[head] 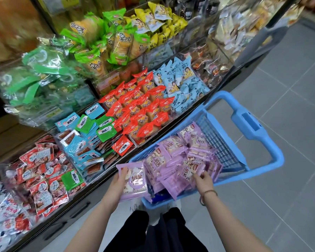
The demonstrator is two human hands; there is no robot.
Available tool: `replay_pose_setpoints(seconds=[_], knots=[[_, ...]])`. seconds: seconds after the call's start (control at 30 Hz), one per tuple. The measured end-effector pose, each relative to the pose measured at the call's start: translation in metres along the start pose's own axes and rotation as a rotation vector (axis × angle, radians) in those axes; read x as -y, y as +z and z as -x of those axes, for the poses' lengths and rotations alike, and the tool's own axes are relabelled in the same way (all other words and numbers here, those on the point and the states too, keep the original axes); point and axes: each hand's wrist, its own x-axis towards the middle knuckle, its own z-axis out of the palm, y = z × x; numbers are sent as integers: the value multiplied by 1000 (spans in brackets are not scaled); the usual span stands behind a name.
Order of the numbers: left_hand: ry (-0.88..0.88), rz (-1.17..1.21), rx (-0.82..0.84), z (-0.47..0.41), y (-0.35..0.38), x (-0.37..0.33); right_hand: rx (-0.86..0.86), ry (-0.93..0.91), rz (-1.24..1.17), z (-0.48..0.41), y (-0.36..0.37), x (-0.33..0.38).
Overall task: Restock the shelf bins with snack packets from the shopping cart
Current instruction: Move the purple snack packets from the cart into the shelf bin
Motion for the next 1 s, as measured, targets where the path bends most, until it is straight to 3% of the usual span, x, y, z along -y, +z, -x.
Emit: replay_pose_setpoints(seconds=[0.17,0.3,0.43,0.73,0.9,1.0], knots=[[5,72,45,-5,11,-23,46,-145,-107,17,-34,32],[70,-27,84,-2,24,-41,307,-106,-373,40,-40,72],[174,-162,163,-2,44,-50,496,-188,-268,62,-31,105],[188,-97,398,-14,66,-40,300,-448,75,64,5,120],[149,-73,355,-24,77,-33,466,-339,-115,48,-5,101],[139,-102,328,-29,83,-30,330,-248,-85,23,-25,80]])
